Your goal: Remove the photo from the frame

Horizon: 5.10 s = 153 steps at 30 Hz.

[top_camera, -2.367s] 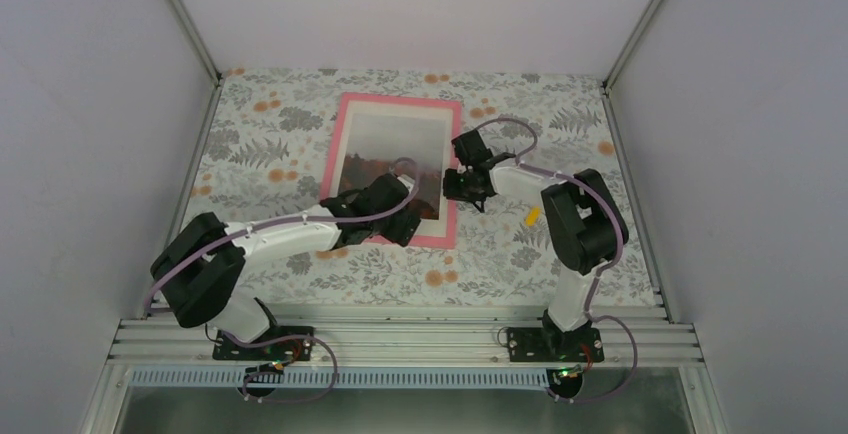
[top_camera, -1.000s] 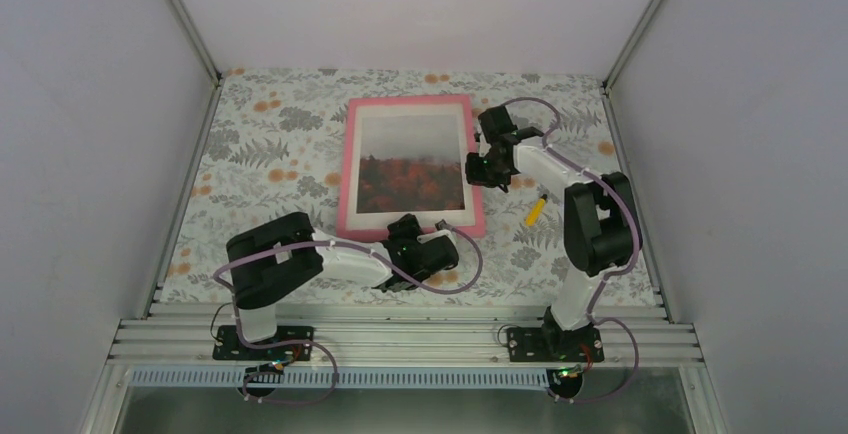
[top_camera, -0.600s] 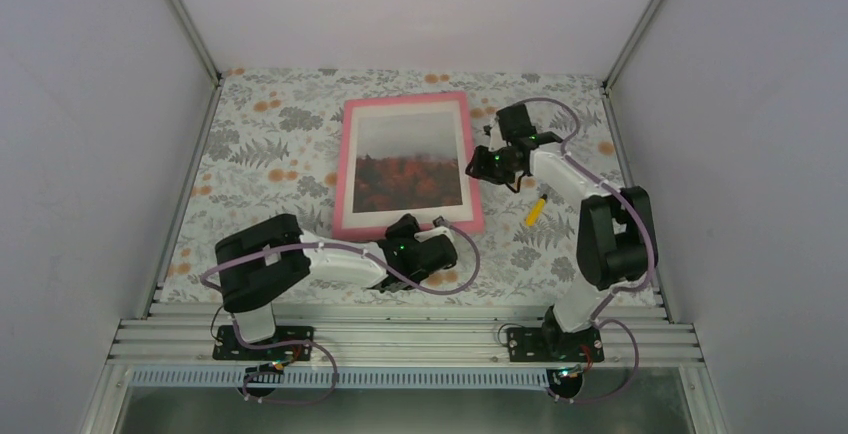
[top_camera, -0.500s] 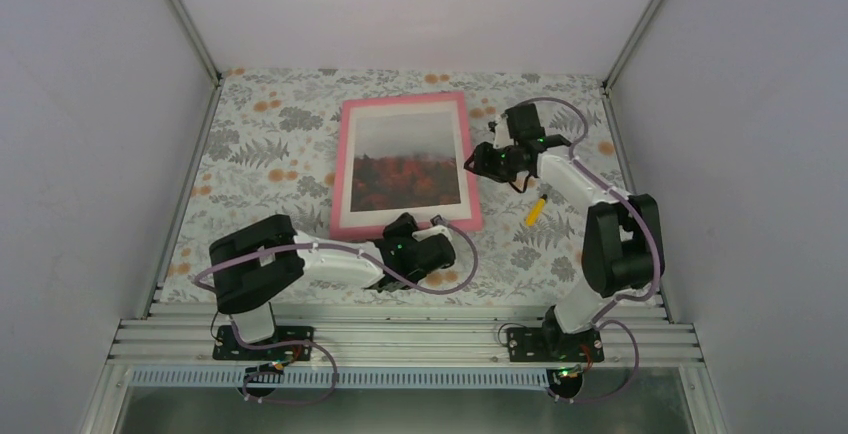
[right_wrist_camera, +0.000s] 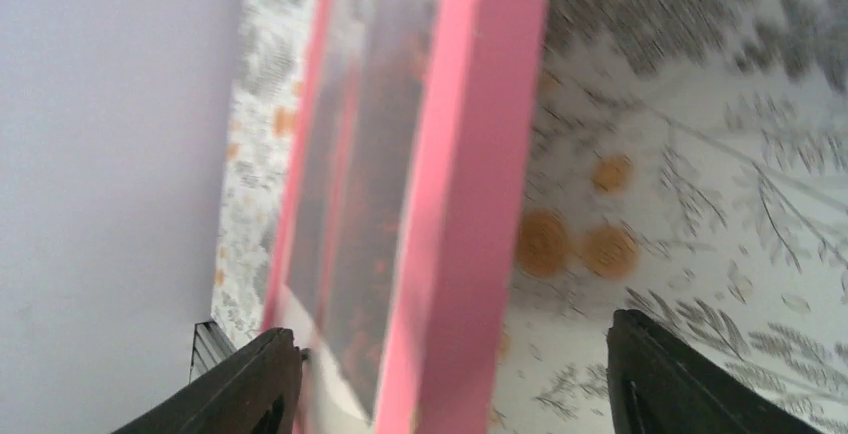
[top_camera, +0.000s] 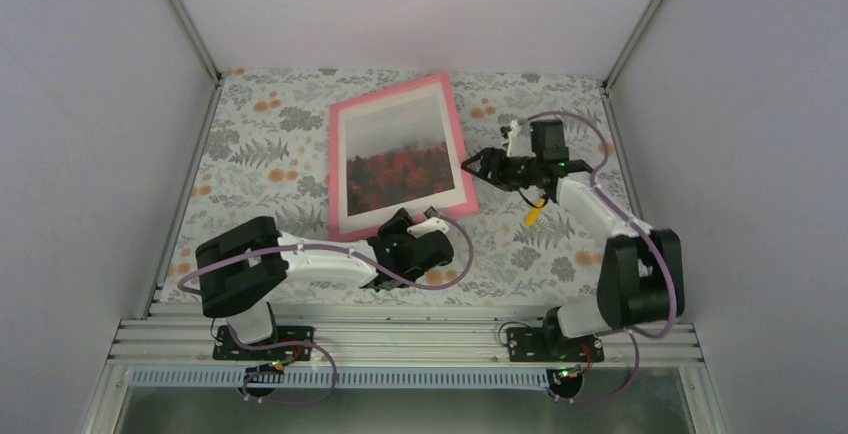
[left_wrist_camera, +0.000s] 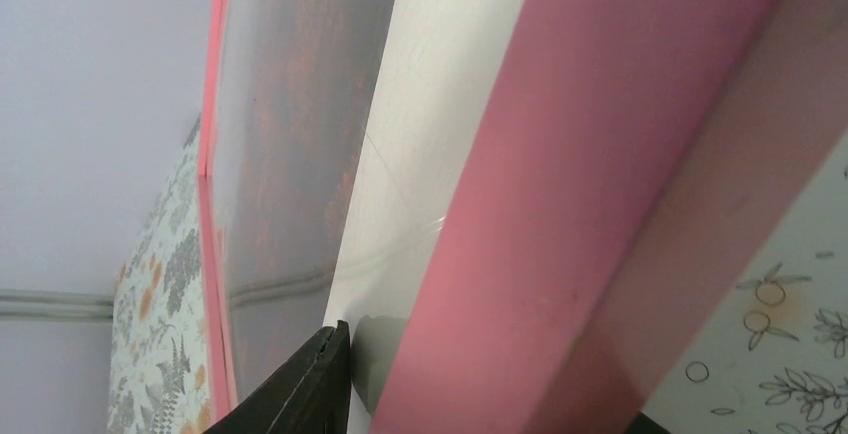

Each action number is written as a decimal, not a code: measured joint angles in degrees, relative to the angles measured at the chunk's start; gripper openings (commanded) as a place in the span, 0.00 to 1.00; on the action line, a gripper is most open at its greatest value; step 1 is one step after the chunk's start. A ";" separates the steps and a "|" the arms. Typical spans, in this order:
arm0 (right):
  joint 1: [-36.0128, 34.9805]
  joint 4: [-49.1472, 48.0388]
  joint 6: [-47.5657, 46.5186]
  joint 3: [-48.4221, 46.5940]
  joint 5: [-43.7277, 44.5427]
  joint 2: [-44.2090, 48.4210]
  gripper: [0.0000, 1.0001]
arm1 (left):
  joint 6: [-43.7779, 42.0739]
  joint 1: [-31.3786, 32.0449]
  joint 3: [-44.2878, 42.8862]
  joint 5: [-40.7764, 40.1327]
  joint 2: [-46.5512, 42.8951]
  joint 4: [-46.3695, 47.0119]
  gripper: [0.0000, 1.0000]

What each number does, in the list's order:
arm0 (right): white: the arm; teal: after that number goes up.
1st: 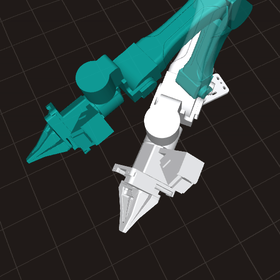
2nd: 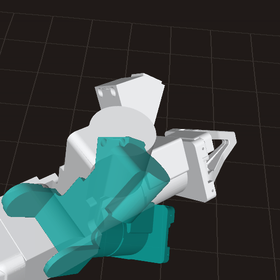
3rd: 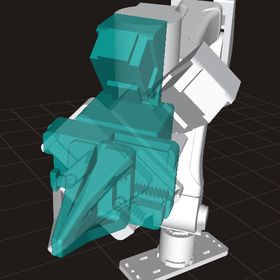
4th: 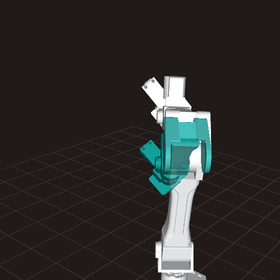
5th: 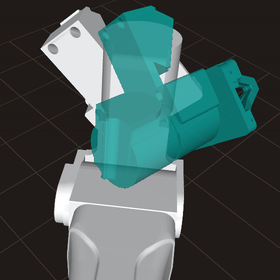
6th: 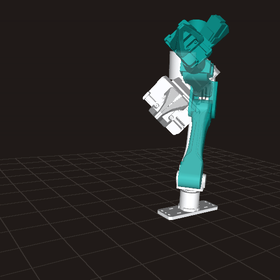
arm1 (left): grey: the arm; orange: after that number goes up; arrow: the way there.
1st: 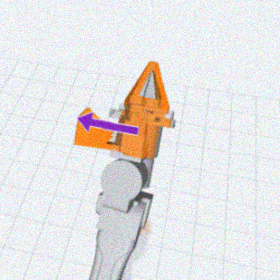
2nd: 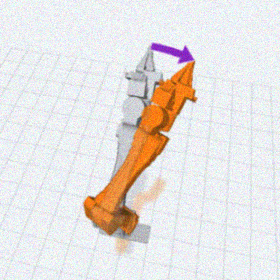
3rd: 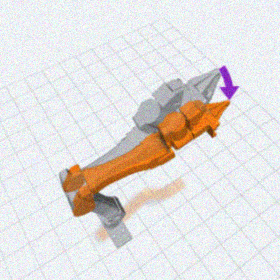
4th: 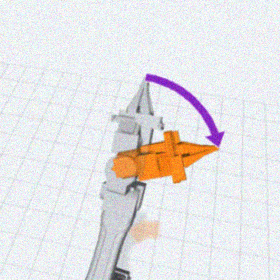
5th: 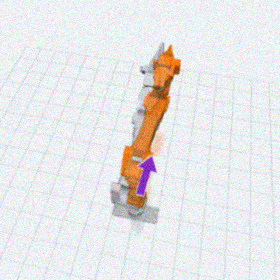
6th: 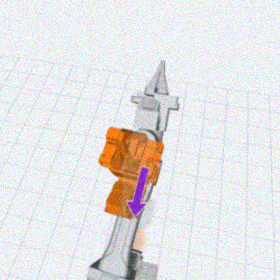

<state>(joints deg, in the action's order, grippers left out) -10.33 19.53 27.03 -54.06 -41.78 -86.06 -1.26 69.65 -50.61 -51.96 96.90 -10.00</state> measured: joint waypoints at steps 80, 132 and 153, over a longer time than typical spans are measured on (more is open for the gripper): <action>-13.64 -59.23 38.12 24.98 -1.42 -6.29 0.54 | 80.00 -14.43 35.06 21.97 -54.60 21.53 0.09; -2.64 -12.02 2.01 5.35 -1.22 -12.44 0.10 | 67.67 -22.08 15.50 16.83 -48.26 -31.28 1.00; -2.71 -0.52 -5.07 3.08 11.74 -12.55 0.39 | 31.82 -53.16 13.35 52.43 -16.17 -2.69 0.91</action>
<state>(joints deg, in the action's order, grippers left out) -13.04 19.00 21.96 -50.98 -30.04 -98.61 30.57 16.49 -37.26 0.47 80.73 -12.69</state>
